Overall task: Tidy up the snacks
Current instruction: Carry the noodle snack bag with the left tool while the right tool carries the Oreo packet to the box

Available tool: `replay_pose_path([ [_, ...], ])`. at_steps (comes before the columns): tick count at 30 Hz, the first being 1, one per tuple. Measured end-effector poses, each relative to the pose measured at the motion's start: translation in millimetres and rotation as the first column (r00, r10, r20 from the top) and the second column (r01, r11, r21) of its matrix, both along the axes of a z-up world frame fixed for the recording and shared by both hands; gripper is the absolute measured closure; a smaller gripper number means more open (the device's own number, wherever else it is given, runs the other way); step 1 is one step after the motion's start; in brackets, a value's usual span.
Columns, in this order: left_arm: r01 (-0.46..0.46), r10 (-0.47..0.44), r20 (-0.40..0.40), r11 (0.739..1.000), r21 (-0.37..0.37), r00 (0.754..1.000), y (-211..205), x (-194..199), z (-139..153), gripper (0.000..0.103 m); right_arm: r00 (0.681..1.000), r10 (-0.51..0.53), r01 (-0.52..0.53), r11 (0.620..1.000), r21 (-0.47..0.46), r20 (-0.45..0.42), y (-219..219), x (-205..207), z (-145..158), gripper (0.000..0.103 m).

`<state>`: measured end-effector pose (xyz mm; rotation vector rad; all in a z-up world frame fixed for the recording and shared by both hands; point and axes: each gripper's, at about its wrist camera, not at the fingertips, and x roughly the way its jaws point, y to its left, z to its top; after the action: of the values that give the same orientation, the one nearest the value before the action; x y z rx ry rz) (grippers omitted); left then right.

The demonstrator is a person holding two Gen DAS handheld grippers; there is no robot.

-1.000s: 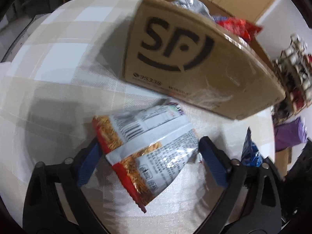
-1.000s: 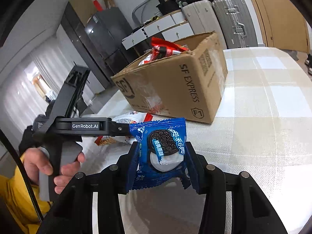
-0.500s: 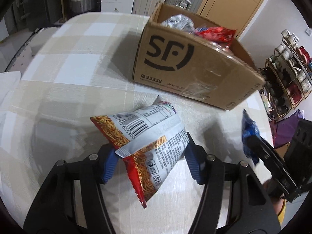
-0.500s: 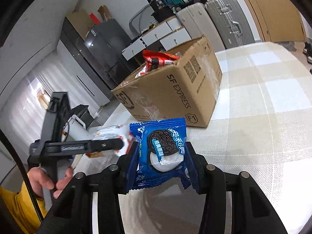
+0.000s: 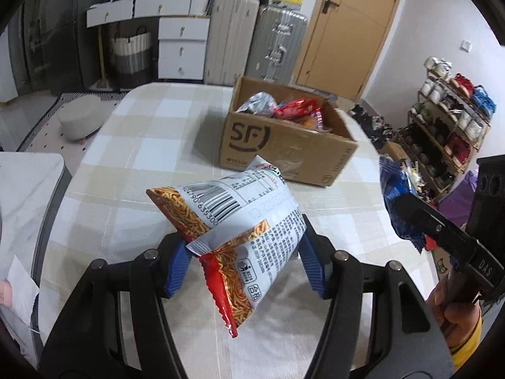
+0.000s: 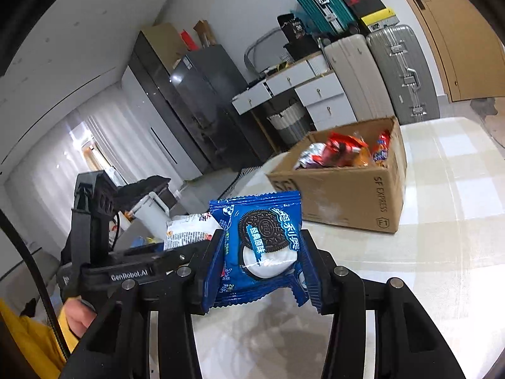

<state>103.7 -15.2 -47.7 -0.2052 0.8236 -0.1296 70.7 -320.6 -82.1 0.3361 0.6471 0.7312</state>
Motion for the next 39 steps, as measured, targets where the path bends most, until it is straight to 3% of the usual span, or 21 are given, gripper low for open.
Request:
replay_pose_path([
  [4, 0.009, -0.009, 0.058, 1.000, 0.013, 0.998, 3.5, -28.7, 20.5, 0.045, 1.000, -0.003, 0.002, 1.000, 0.019, 0.020, 4.2, -21.6, 16.6, 0.057],
  [12, 0.021, -0.022, 0.145, 1.000, 0.010, 0.989, 9.4, -77.9, 47.8, 0.044, 0.999, 0.001, 0.001, 0.999, -0.045, 0.054, 20.8, -50.0, 30.6, 0.057],
  [23, 0.026, -0.030, 0.217, 0.999, 0.022, 0.976, 19.1, -121.3, 79.4, 0.044, 0.983, -0.018, 0.033, 0.997, -0.077, 0.184, 22.9, -84.9, 74.2, 0.057],
  [33, 0.040, -0.049, 0.274, 0.999, 0.036, 0.960, 33.4, -123.0, 119.2, 0.044, 0.956, 0.001, 0.037, 0.991, -0.125, 0.294, 29.3, -70.5, 134.4, 0.057],
  [39, 0.047, -0.045, 0.280, 0.999, -0.002, 0.959, 36.5, -87.0, 147.9, 0.044, 0.948, -0.008, 0.050, 0.991, -0.121, 0.318, 28.8, -29.3, 179.1, 0.057],
])
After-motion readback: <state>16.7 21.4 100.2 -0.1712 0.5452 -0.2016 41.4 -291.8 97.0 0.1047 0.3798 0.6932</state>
